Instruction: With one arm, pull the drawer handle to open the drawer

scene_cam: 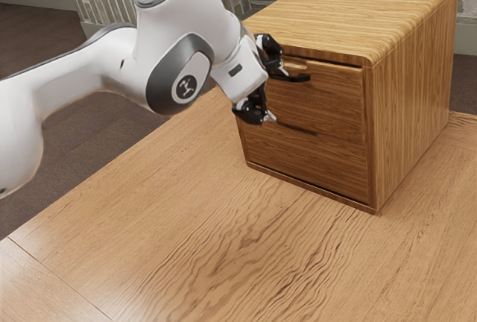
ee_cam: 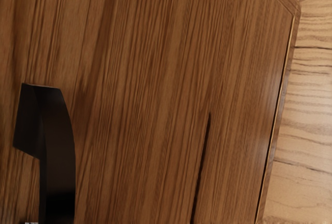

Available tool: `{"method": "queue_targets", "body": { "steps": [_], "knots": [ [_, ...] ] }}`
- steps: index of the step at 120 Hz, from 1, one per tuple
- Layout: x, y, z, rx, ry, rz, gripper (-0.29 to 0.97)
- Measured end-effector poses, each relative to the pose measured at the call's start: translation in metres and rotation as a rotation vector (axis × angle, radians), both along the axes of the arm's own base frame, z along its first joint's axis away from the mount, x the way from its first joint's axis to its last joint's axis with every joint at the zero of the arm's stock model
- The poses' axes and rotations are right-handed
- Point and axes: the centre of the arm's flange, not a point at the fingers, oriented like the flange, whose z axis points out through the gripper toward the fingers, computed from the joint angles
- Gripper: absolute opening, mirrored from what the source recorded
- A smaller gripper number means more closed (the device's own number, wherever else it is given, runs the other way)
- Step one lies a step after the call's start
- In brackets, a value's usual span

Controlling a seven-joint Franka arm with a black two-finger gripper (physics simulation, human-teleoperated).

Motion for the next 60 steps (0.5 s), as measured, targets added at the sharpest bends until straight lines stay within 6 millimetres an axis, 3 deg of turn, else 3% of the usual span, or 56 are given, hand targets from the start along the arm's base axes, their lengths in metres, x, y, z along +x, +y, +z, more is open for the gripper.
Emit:
{"method": "queue_targets", "body": {
  "steps": [60],
  "knots": [
    [-0.013,0.009,0.015,-0.024,-0.010,0.036,0.05]
  ]
}}
